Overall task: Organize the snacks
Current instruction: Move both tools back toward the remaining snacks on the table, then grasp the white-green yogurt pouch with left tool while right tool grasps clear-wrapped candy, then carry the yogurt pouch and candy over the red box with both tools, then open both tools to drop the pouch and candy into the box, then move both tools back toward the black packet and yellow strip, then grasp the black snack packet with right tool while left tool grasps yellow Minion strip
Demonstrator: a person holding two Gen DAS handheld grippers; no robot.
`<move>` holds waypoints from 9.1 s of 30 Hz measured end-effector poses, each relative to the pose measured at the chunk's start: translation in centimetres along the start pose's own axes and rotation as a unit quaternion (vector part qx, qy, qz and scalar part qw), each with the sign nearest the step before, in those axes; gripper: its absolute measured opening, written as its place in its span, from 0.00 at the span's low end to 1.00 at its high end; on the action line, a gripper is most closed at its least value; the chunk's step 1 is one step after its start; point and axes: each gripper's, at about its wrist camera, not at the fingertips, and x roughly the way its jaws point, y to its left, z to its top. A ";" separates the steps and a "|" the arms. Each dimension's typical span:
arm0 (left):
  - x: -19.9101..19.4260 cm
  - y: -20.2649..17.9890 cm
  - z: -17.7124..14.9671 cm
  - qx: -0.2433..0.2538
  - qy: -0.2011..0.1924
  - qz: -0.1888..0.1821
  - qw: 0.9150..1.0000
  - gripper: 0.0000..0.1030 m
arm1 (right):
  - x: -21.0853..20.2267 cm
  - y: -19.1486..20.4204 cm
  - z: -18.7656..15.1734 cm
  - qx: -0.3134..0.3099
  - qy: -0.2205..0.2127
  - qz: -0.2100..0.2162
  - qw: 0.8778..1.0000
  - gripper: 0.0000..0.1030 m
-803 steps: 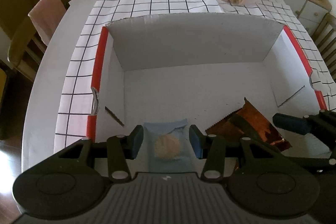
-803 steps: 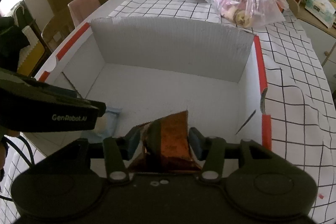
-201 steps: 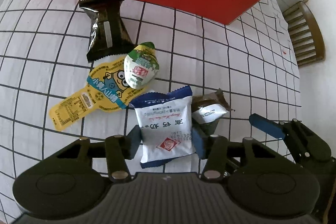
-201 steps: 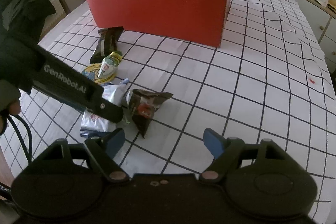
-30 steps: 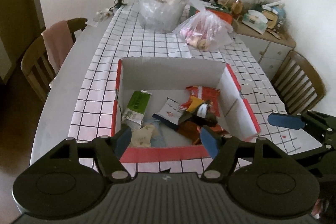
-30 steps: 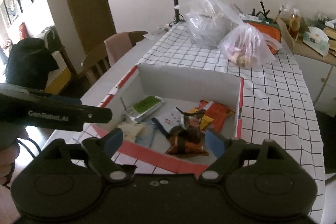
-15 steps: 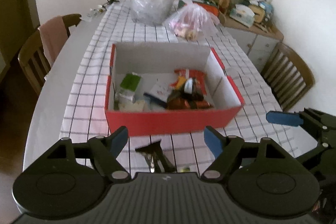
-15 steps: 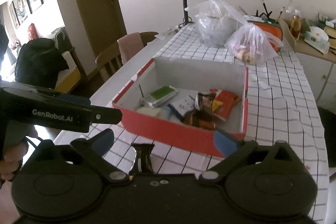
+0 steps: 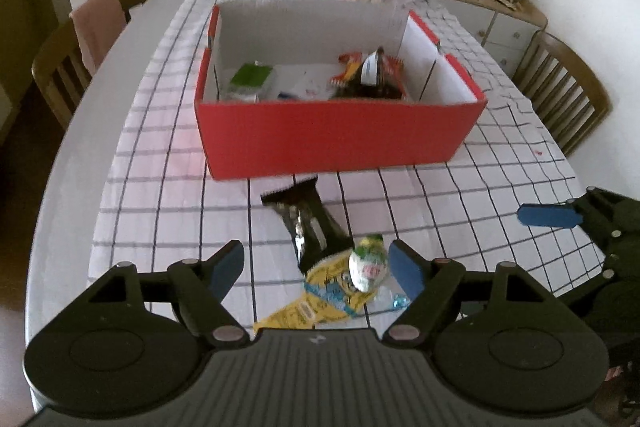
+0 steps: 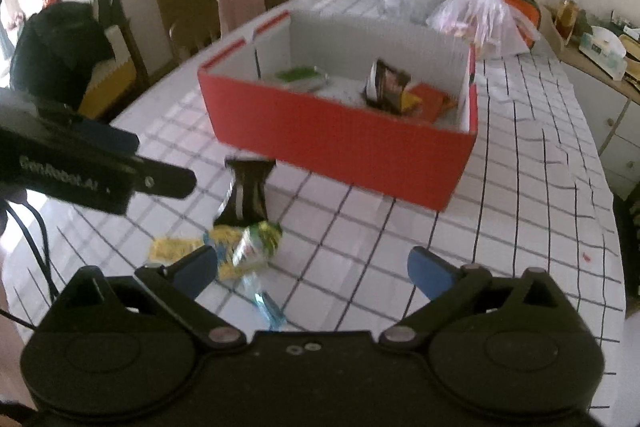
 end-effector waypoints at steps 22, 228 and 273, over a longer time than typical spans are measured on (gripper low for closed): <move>2.3 1.5 -3.6 -0.042 0.038 0.010 0.998 0.77 | 5.8 2.4 -3.4 -0.068 0.076 0.032 0.994 0.45; -4.7 0.6 6.5 -0.018 -0.076 0.016 0.997 0.72 | -3.7 -2.2 9.0 0.078 -0.086 0.067 0.991 0.92; -1.3 0.6 -5.1 0.032 -0.029 0.040 0.998 0.75 | 11.8 4.2 6.5 -0.004 0.075 0.062 0.995 0.92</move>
